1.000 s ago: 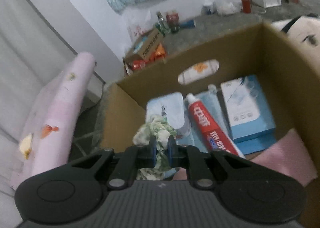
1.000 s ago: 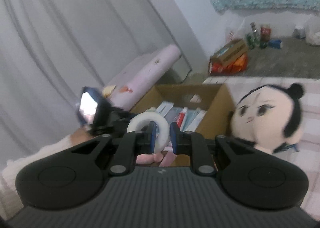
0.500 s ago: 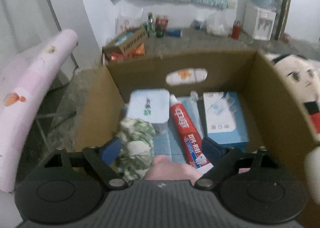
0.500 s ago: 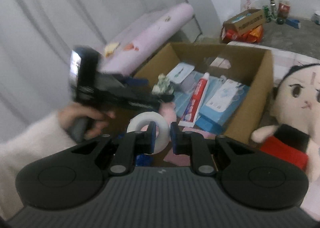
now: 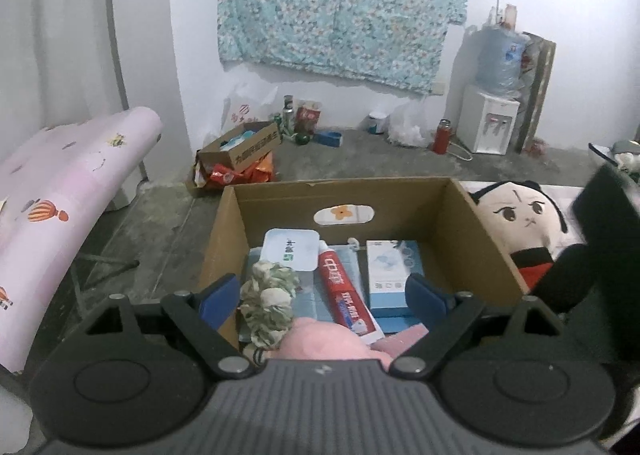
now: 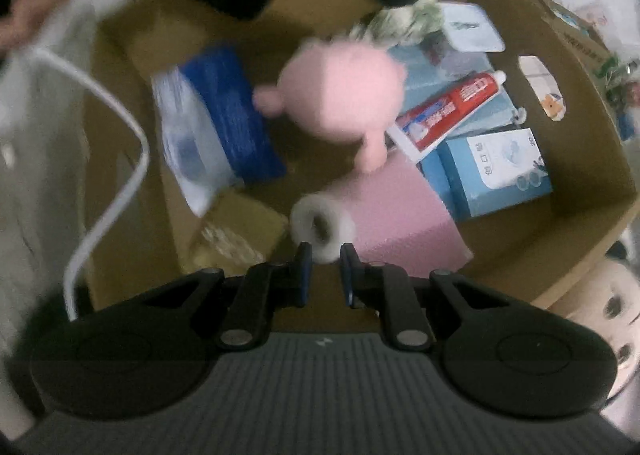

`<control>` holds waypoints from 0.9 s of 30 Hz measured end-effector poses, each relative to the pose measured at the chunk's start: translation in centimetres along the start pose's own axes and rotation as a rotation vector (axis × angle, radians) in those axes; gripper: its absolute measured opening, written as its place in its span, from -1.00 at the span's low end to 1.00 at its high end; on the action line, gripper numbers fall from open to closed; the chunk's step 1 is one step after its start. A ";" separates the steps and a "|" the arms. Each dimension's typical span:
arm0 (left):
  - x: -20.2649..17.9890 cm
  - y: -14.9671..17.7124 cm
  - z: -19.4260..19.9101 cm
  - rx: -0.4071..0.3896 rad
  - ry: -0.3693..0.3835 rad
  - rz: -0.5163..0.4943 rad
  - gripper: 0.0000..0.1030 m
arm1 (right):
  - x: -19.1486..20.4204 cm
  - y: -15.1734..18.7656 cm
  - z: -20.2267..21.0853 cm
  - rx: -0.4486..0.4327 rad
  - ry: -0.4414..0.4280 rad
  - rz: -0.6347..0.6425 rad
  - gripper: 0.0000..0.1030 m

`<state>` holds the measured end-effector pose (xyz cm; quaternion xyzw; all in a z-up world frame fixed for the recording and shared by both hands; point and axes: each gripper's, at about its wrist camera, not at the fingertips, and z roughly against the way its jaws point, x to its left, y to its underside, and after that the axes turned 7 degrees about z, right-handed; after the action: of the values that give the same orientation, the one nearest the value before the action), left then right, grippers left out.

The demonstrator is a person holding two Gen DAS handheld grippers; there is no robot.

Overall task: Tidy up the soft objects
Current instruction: 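Open the left tool to drop the scrunchie into the box, then lower the white ring into the box and open the right tool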

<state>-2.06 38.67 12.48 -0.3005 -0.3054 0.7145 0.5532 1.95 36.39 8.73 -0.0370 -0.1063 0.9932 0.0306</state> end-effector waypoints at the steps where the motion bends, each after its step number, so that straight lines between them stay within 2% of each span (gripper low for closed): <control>1: -0.1 0.2 0.1 -0.003 0.006 -0.002 0.76 | 0.6 0.0 -0.3 0.040 0.019 0.022 -0.73; 3: -0.2 0.6 0.2 -0.009 0.014 -0.006 0.77 | 1.3 0.2 -1.2 0.124 0.025 0.072 -0.73; 5: -0.3 1.1 0.3 -0.017 0.014 -0.017 0.76 | 1.7 0.0 -1.8 0.159 0.056 0.115 -0.72; 9: 0.3 1.8 0.4 -0.026 -0.023 -0.012 0.76 | -0.1 -1.0 -0.8 0.102 0.039 0.031 -0.71; 12: 1.9 2.0 0.6 -0.036 -0.036 0.055 0.76 | -1.2 -1.7 -1.8 0.102 0.038 -0.009 -0.69; 14: 3.2 2.0 1.1 -0.042 -0.004 0.120 0.76 | -1.3 -1.6 -2.8 0.126 0.019 -0.018 -0.69; 17: 4.5 2.1 1.3 -0.038 0.013 0.186 0.76 | -0.1 -1.6 -3.9 0.120 -0.033 0.018 -0.71; 22: 5.0 2.6 0.8 -0.019 0.008 0.201 0.76 | 1.4 -2.1 -4.5 0.103 0.012 0.069 -0.71; 24: 4.8 3.0 0.7 -0.008 0.014 0.192 0.76 | 1.4 -2.1 -5.0 0.138 0.026 0.081 -0.69; 27: 4.8 3.1 0.7 -0.008 0.020 0.194 0.76 | 1.5 -1.2 -7.1 0.235 -0.009 0.097 -0.66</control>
<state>-5.48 42.68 10.05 -0.3378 -0.2721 0.7605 0.4831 1.06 39.09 2.00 -0.0337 0.0126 0.9993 -0.0141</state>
